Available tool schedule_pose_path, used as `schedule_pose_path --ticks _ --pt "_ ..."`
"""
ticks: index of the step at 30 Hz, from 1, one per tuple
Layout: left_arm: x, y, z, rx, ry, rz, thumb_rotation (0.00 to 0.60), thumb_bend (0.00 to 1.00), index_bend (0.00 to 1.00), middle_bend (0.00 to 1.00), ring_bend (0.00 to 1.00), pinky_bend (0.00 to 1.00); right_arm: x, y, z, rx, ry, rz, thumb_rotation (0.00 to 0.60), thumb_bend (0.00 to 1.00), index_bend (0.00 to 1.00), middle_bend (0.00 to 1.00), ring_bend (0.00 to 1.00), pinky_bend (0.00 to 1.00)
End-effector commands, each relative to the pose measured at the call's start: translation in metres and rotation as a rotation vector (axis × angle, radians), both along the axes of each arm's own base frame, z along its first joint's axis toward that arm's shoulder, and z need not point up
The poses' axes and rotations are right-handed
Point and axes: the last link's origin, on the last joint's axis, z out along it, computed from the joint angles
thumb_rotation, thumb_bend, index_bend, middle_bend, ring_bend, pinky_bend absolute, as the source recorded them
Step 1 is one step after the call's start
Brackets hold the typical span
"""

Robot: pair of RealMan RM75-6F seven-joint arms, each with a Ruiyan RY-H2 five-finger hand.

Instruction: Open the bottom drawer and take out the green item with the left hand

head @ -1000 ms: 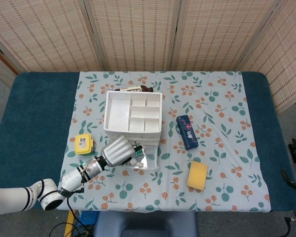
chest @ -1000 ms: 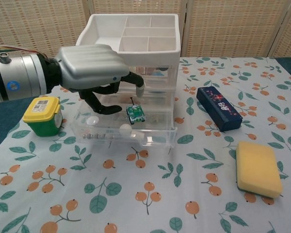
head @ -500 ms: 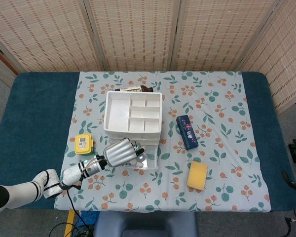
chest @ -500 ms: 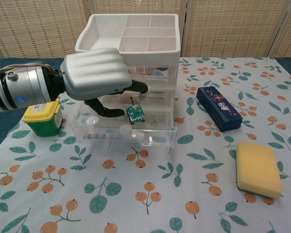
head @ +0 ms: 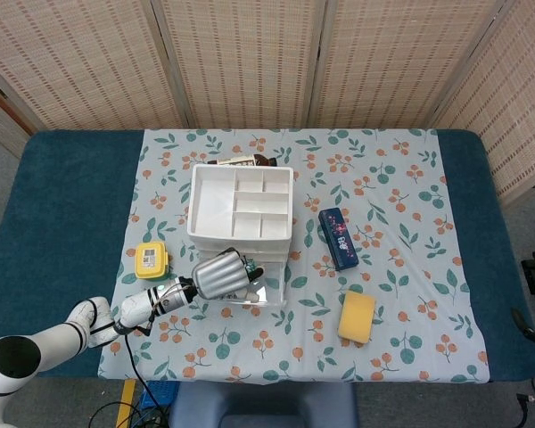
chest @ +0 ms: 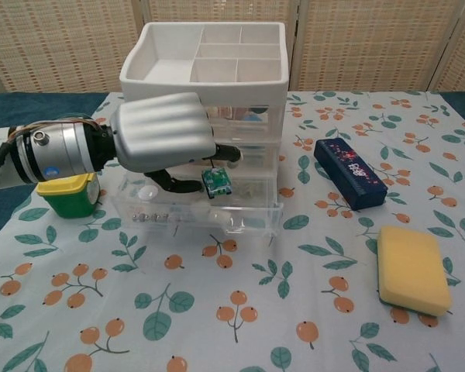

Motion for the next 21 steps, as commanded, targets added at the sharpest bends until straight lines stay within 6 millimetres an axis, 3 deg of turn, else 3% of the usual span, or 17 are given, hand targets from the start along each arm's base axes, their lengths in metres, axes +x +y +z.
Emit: schedule_pose_path --ticks 1,21 --pt "-0.0013 0.0012 -0.0026 -0.005 0.002 0.0 0.6 0.31 0.33 0.95 1.0 1.0 -0.0002 0.0 -0.0001 0.0 0.0 -0.001 0.6 0.33 0.0 0.04 0.0 0.0" --pt "-0.0011 0.0076 -0.01 0.004 0.027 -0.021 0.6 0.31 0.32 0.95 1.0 1.0 -0.0008 -0.0006 -0.0005 0.003 0.0 -0.006 0.6 0.33 0.0 0.04 0.0 0.0"
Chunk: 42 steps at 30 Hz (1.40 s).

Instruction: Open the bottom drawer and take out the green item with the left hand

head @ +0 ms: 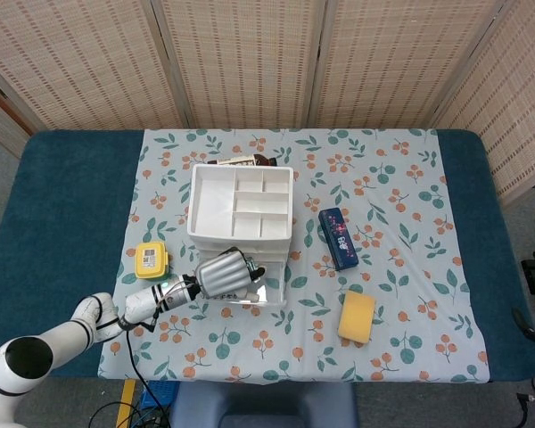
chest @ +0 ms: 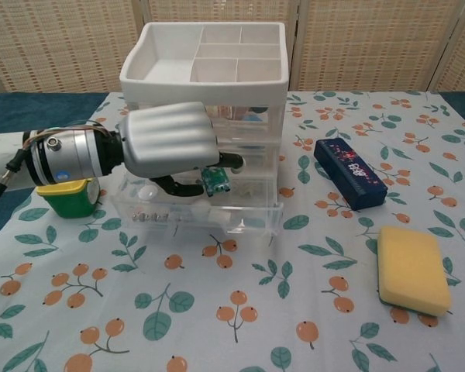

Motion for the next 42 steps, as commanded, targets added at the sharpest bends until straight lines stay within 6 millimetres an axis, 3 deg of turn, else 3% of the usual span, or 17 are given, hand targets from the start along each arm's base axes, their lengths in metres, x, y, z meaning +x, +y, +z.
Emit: schedule_pose_path --ticks 1,29,42 --pt "0.0 0.0 -0.001 0.0 0.001 -0.004 0.6 0.31 0.33 0.95 1.0 1.0 0.0 0.0 0.0 0.0 0.0 0.0 0.6 0.33 0.0 0.04 0.0 0.0" --pt "0.001 0.005 -0.003 0.001 -0.015 0.003 0.6 0.31 0.55 0.95 1.0 1.0 -0.002 0.001 0.001 -0.006 -0.001 -0.005 0.6 0.33 0.0 0.04 0.0 0.0" --pt "-0.002 -0.004 0.019 -0.001 -0.091 0.018 0.6 0.31 0.57 0.95 1.0 1.0 0.0 -0.001 0.0 -0.001 -0.002 0.005 0.6 0.33 0.0 0.04 0.0 0.0"
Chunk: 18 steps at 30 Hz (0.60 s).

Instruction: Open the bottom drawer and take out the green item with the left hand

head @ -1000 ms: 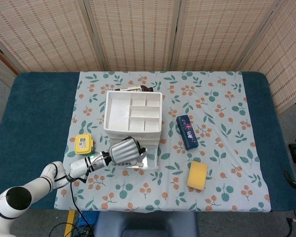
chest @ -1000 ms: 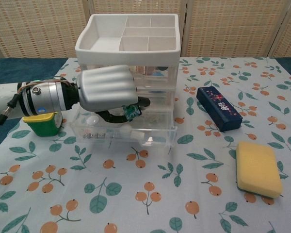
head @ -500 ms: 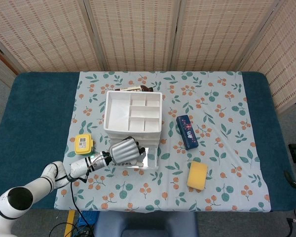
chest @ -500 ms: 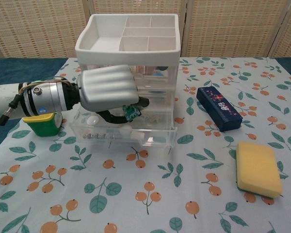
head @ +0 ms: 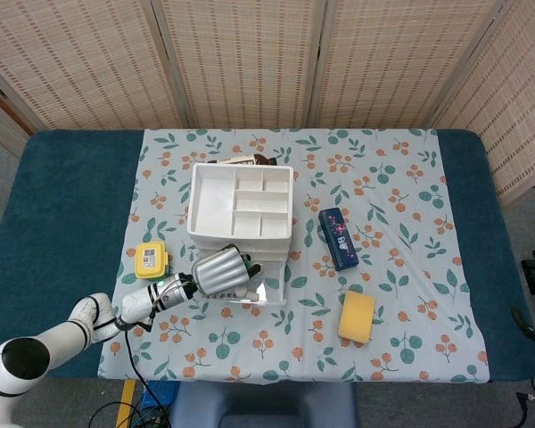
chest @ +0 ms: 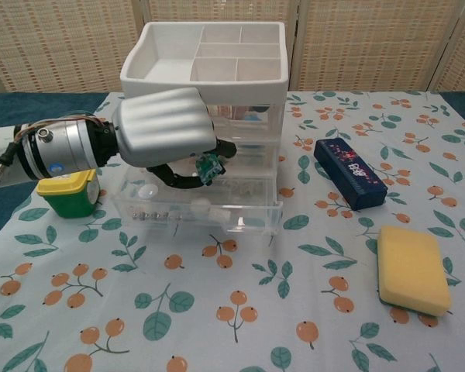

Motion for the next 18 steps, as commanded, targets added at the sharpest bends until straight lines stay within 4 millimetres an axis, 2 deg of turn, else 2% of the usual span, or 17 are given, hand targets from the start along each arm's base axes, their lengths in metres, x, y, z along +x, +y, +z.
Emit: schedule_pose_path --ticks 1,11,18 --pt "-0.004 -0.004 0.011 0.005 -0.027 0.013 0.6 0.31 0.57 0.95 1.0 1.0 0.0 0.0 0.0 0.0 0.0 0.0 0.6 0.33 0.0 0.04 0.0 0.0" --pt "-0.018 -0.026 0.042 0.003 -0.081 0.037 0.6 0.31 0.57 0.95 1.0 1.0 0.005 -0.002 -0.001 0.006 0.001 0.019 0.6 0.33 0.0 0.04 0.0 0.0" --pt "-0.034 -0.045 0.076 0.021 -0.16 0.08 0.6 0.31 0.57 0.95 1.0 1.0 0.008 -0.002 -0.002 0.01 0.001 0.03 0.6 0.33 0.0 0.04 0.0 0.0"
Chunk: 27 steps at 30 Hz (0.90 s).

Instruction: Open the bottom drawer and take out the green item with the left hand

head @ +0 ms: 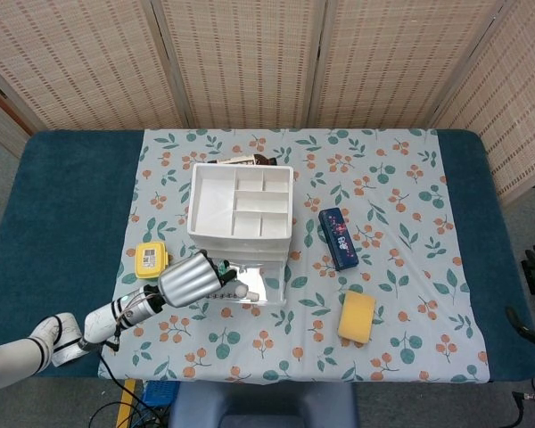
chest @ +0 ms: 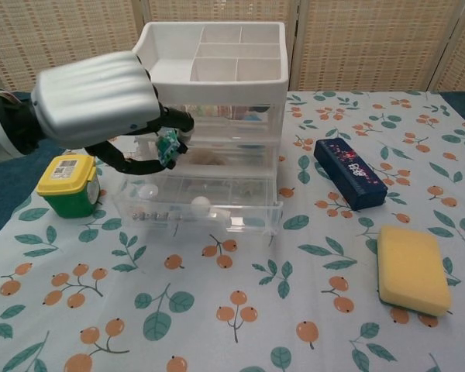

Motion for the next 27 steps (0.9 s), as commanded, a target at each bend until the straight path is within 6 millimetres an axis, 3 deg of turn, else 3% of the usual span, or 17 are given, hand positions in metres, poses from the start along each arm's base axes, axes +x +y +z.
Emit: schedule_pose_path --ticks 1,7,14,19,27 --pt "-0.013 -0.01 0.022 0.026 -0.045 0.038 0.6 0.31 0.57 0.95 1.0 1.0 0.001 0.0 0.0 0.001 0.0 0.003 0.6 0.33 0.0 0.04 0.0 0.0" --pt "-0.039 -0.02 0.051 0.071 -0.067 0.125 0.6 0.31 0.57 0.95 1.0 1.0 0.003 -0.003 -0.001 0.007 0.001 0.015 0.6 0.33 0.0 0.04 0.0 0.0" --pt "-0.077 -0.03 0.062 0.092 -0.024 0.252 0.6 0.31 0.57 0.95 1.0 1.0 0.007 -0.008 -0.005 0.023 -0.003 0.034 0.6 0.33 0.0 0.04 0.0 0.0" --pt "-0.096 -0.037 0.054 0.061 0.03 0.304 0.6 0.31 0.57 0.95 1.0 1.0 0.008 -0.009 -0.008 0.032 0.0 0.034 0.6 0.33 0.0 0.04 0.0 0.0" --pt "-0.102 -0.048 0.033 0.007 0.06 0.319 0.6 0.31 0.57 0.95 1.0 1.0 0.009 -0.006 -0.006 0.024 0.005 0.03 0.6 0.33 0.0 0.04 0.0 0.0"
